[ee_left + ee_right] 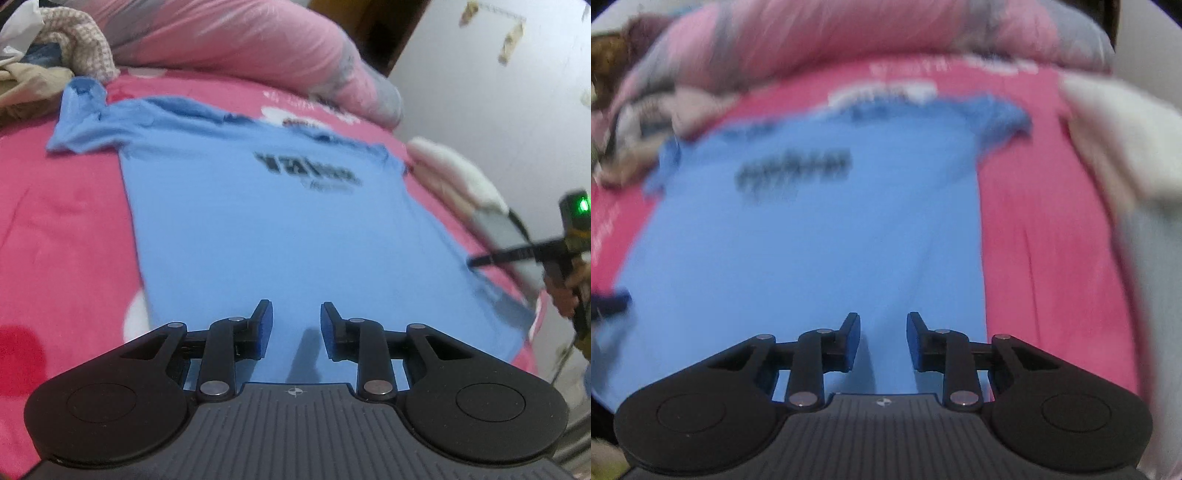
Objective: Fold clothes
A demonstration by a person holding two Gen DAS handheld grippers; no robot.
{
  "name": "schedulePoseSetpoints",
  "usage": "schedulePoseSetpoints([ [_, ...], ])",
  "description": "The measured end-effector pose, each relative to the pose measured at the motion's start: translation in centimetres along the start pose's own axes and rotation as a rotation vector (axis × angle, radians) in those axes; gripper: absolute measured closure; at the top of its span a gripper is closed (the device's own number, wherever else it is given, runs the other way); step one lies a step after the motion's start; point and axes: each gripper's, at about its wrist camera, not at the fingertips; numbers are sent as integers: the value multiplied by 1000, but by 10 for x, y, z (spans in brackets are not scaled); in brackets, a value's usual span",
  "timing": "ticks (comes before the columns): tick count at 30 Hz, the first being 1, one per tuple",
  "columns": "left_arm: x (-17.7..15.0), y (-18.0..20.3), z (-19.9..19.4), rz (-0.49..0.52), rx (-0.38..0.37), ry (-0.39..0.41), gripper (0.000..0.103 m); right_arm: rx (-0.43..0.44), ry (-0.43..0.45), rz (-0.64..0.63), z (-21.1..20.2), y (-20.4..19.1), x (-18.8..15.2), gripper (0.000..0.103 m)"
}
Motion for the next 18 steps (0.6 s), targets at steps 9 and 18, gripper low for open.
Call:
schedulePoseSetpoints([
  [9,-15,-10,-15,-37,14,-1,75,-289,75,-18,-76,39,-55,78],
  [18,-14,6,-19,-13,52,-16,74,-67,306,-108,-26,-23,24,79],
])
Point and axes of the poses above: each gripper's, at about its wrist camera, not at the fingertips, and z roughly the way its jaws point, y to its right, x to its top, and after that the axes turned 13 degrees about z, right-handed
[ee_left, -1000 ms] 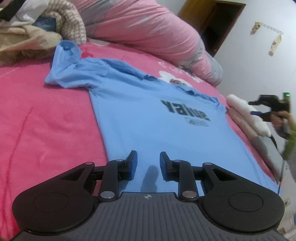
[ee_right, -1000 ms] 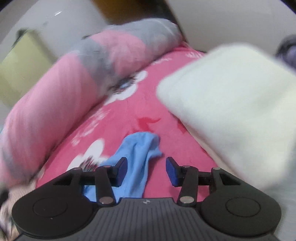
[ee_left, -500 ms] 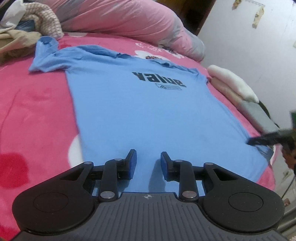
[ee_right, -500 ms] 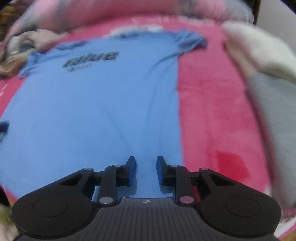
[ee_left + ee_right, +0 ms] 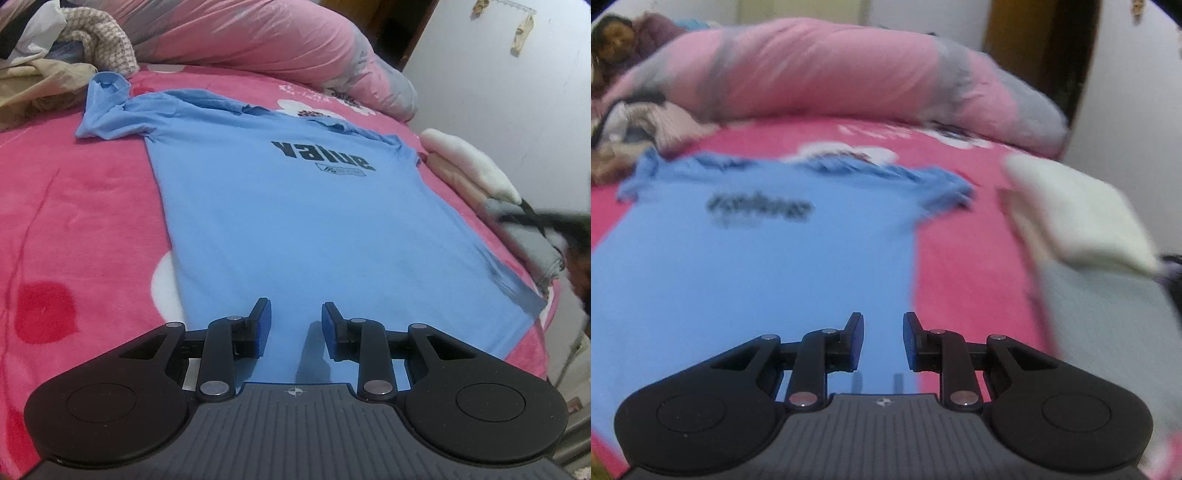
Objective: Fold clothes
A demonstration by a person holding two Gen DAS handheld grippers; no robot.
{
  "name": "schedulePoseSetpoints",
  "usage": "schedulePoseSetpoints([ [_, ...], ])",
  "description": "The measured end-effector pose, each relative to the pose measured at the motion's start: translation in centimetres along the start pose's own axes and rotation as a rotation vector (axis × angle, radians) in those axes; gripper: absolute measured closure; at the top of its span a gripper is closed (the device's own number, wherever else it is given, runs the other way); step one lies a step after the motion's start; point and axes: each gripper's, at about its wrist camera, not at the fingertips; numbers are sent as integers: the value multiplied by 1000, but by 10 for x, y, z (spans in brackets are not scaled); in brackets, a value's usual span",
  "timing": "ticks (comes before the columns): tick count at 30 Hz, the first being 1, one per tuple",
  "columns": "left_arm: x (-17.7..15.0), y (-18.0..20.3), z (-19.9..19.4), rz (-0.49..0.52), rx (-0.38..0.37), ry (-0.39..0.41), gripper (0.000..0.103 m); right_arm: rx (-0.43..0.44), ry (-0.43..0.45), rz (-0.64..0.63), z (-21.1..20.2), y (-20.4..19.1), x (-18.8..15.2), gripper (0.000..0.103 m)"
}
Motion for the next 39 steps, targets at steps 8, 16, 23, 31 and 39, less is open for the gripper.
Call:
schedulePoseSetpoints([
  [8,-4,-5,-2,-29,18,-2,73,-22,-136,127,76,59,2,92],
  [16,-1,-10,5,-48,-5,-24,73,-113,-57,201,30,117,8,91],
  [23,2,-1,4,-26,45,-45,73,54,-101,89,112,58,40,92],
  [31,4,0,6,13,45,-66,73,-133,-26,201,105,104,51,93],
  [39,1,-2,4,-2,36,-51,73,28,-117,237,68,94,4,93],
])
Point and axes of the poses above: each gripper's, at about its wrist camera, not at the fingertips, and z roughly the way its jaws point, y to its right, x to its top, and after that the axes turned 13 degrees about z, right-handed
